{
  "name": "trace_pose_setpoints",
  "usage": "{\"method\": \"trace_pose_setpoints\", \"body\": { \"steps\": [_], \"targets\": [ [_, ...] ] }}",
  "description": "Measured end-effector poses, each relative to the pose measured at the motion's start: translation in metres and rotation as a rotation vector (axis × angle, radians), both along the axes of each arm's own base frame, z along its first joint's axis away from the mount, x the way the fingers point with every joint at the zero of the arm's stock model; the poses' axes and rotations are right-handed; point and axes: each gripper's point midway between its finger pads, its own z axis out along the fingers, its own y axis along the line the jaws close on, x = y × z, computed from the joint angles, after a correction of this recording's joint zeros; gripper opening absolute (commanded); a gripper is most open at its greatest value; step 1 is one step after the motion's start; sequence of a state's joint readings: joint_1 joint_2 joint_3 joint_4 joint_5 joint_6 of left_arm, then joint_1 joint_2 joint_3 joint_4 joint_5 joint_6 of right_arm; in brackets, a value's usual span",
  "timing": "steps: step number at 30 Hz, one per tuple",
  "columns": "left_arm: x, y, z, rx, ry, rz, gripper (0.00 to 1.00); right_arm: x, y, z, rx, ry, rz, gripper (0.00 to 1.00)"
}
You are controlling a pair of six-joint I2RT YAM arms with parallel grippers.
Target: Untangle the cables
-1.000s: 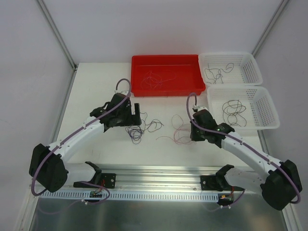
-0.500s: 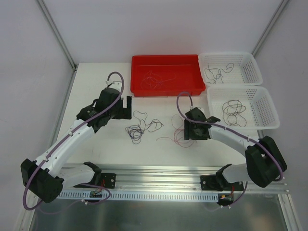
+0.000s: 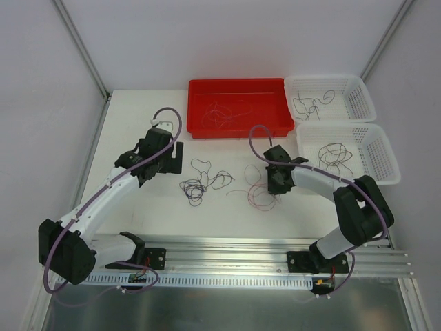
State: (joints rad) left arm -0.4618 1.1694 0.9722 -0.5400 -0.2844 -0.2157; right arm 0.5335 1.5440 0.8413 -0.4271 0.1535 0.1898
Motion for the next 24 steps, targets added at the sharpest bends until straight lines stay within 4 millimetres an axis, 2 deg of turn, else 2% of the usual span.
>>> {"method": "trace_pose_setpoints", "body": {
  "steps": [2,7,10,13,17,20,22,24],
  "targets": [
    [0.003,0.009,0.000,0.014,-0.006,0.034,0.88,0.001,0.002,0.000,0.006,0.001,0.011,0.01],
    [0.006,0.028,0.000,0.042,-0.016,0.104,0.89,-0.001,0.006,0.004,0.024,0.007,0.036,0.01],
    [0.008,0.036,0.003,0.042,-0.025,0.131,0.89,0.004,0.008,0.029,0.022,-0.008,0.067,0.01],
    [0.009,0.045,0.007,0.033,-0.036,0.163,0.89,0.026,0.019,0.086,0.052,-0.111,0.109,0.01],
    [0.010,0.054,0.010,0.016,-0.048,0.201,0.89,0.074,0.040,0.202,0.128,-0.380,0.165,0.01],
    [0.010,0.057,0.011,0.010,-0.048,0.213,0.89,0.094,0.047,0.277,0.171,-0.559,0.186,0.01],
    [0.010,0.056,0.010,0.004,-0.046,0.210,0.89,0.103,0.048,0.317,0.190,-0.660,0.194,0.01],
    [0.010,0.054,0.010,-0.004,-0.044,0.205,0.89,0.114,0.047,0.344,0.200,-0.735,0.189,0.01]
  ]
}}
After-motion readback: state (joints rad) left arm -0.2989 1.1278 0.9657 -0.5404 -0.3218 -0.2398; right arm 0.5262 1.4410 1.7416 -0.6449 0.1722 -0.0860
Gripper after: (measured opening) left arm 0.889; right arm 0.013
